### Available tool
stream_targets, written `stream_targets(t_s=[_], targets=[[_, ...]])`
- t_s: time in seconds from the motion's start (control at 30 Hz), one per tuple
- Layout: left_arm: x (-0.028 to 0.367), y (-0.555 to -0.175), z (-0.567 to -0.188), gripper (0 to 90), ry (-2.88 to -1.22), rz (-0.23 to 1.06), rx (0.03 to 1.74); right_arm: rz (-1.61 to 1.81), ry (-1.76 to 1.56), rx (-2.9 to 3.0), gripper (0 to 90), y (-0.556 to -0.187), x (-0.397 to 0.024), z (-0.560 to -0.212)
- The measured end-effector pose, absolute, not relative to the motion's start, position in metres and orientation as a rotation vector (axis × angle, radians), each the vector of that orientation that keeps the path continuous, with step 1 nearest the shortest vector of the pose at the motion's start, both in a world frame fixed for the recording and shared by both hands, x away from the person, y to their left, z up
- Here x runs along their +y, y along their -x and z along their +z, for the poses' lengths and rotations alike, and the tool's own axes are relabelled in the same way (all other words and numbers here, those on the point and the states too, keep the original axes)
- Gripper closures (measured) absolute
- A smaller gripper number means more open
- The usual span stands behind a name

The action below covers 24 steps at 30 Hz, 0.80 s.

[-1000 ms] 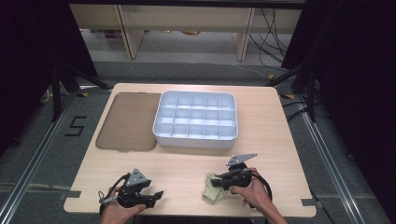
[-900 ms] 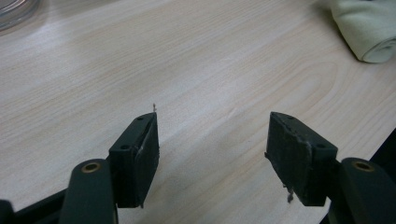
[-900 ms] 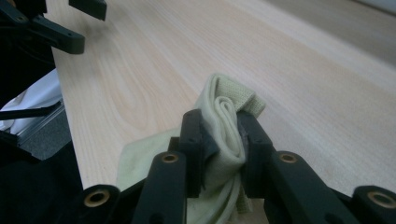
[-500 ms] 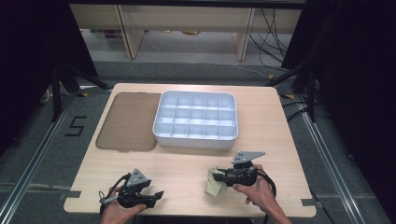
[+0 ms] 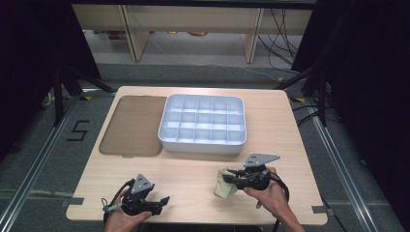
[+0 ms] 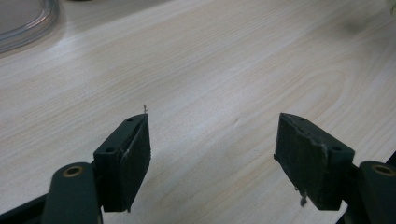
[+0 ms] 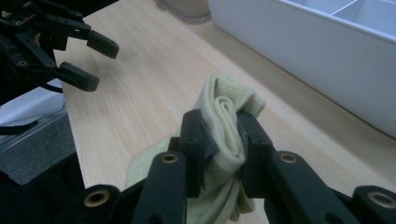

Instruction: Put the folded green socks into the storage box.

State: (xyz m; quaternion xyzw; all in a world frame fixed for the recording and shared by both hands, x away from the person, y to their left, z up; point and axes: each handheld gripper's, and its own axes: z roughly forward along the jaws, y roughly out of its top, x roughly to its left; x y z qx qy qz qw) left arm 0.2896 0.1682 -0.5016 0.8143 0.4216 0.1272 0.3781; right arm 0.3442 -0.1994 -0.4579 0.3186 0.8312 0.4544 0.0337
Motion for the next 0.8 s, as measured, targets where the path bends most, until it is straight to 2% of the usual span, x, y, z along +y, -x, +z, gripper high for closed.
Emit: stream_targets(t_s=[0.37, 0.8], targets=[[0.169, -0.291, -0.501, 17.7, -2.070, 0.333, 1.064, 1.412, -0.975, 2.502, 74.6, -0.349, -0.208, -0.447], [0.169, -0.291, -0.502, 17.5, -2.101, 0.335, 1.050, 1.443, -0.970, 2.451, 74.5, -0.355, -0.216, -0.435]])
